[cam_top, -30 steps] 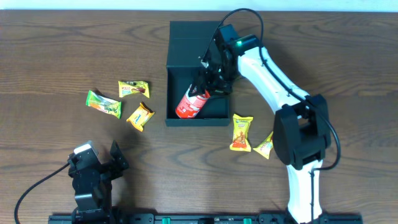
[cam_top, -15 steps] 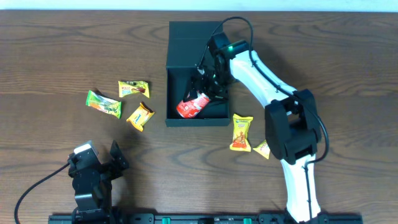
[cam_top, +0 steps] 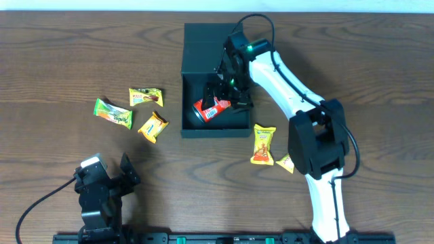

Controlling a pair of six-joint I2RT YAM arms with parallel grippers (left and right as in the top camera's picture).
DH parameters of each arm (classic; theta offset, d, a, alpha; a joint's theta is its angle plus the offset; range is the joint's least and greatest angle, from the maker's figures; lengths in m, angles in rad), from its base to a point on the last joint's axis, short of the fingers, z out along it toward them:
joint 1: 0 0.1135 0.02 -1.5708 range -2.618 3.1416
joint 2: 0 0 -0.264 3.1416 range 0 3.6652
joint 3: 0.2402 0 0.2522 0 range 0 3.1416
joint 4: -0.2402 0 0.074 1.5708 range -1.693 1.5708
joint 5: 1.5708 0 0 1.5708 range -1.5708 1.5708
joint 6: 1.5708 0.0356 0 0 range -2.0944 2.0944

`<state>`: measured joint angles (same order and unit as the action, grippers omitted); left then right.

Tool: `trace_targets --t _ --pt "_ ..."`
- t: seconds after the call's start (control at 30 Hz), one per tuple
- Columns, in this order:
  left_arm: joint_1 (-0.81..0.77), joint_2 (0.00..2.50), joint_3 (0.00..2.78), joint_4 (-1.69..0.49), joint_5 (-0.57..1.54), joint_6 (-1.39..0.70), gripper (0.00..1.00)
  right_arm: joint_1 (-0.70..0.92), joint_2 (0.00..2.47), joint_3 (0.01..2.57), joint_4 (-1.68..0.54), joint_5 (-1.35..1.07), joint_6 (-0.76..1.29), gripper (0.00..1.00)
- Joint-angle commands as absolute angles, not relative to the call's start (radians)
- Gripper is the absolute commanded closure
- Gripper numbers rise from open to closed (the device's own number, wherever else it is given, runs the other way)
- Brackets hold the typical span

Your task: Pack container

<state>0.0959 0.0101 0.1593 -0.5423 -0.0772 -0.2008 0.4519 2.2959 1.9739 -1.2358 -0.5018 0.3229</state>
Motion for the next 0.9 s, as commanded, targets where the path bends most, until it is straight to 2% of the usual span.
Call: trace_targets --t 0.0,0.27,0.3,0.33,0.37,0.4,0.43,0.5,0.67,0.87 --pt "0.093 0.004 0.146 -0.542 -0.077 -0.179 0.05 0.48 2.295 2.046 -1.288 -0.416 0.342 0.01" --pt "0.093 0.004 0.146 -0.542 -0.077 -0.179 0.05 0.537 2.295 2.129 -1.385 -0.3 0.34 0.01" --pt "0.093 0.004 0.146 -0.542 -0.077 -0.179 0.05 0.547 2.295 2.14 -1.387 -0.282 0.324 0.04" --pt "0.093 0.004 0.146 -0.542 -0.077 -0.179 0.05 0.558 2.295 2.155 -1.388 -0.258 0.308 0.1" --pt "0.093 0.004 0.146 -0.542 -0.077 -0.179 0.05 0.566 2.295 2.169 -1.389 -0.233 0.294 0.22" --pt "0.093 0.004 0.146 -0.542 -0.077 -0.179 0.05 0.575 2.295 2.183 -1.39 -0.199 0.282 0.38" --pt "0.093 0.004 0.146 -0.542 -0.077 -0.179 0.05 0.585 2.295 2.199 -1.393 -0.143 0.283 0.62" --pt "0.093 0.004 0.146 -0.542 -0.077 -0.179 0.05 0.599 2.295 2.22 -1.396 -0.052 0.284 0.96" --pt "0.093 0.004 0.146 -0.542 -0.077 -0.179 0.05 0.609 2.295 2.238 -1.391 0.161 0.318 0.99" --pt "0.093 0.004 0.146 -0.542 -0.077 -0.179 0.05 0.601 2.295 2.236 -1.388 0.175 0.317 0.99"
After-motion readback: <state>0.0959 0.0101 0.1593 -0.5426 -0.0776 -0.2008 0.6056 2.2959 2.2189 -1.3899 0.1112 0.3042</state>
